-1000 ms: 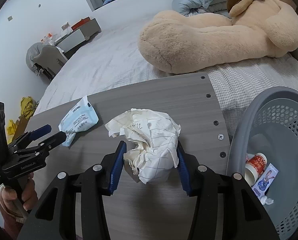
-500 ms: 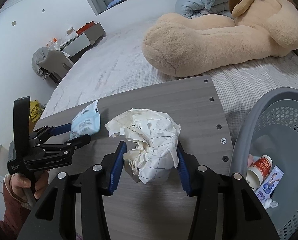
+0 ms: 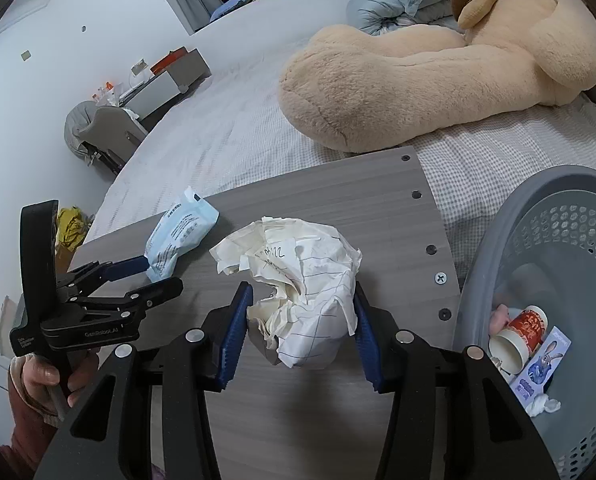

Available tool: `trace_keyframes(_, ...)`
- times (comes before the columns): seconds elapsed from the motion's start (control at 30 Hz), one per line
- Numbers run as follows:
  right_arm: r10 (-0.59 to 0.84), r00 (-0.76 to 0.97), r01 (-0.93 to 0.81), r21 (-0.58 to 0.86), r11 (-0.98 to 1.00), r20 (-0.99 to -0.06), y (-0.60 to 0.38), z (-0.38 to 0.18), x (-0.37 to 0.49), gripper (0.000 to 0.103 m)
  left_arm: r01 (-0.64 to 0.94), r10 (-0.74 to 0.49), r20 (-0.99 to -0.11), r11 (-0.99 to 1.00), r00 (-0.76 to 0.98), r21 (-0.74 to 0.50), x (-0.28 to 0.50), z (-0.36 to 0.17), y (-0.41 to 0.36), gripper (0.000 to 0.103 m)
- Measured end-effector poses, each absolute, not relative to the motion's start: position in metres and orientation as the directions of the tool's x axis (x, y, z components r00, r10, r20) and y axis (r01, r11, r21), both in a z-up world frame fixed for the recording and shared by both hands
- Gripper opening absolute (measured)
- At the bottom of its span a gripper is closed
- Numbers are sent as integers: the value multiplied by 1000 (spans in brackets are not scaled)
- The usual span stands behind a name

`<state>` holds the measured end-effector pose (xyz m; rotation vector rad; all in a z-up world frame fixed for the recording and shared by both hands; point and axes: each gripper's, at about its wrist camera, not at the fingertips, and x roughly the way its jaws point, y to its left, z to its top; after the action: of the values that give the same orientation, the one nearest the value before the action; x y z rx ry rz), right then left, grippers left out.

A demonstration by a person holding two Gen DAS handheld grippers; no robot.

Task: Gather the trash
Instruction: 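Grasp the blue-white wipe packet with the left tool while the right tool holds the paper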

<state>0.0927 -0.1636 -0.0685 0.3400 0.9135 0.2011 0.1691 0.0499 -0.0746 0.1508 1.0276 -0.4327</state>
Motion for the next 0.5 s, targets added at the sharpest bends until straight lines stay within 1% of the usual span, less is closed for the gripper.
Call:
trace_keyframes(0.3,325,606,-30,388,921,-726,-169,-67,90,47,398,-262,-845,915,467,-65,157,-58,49,82)
trace_keyframes(0.5,331,609,-27,399,917,-721,-174,-68,89,47,370,-230,-838,928,495,-36,178,-55,47,84)
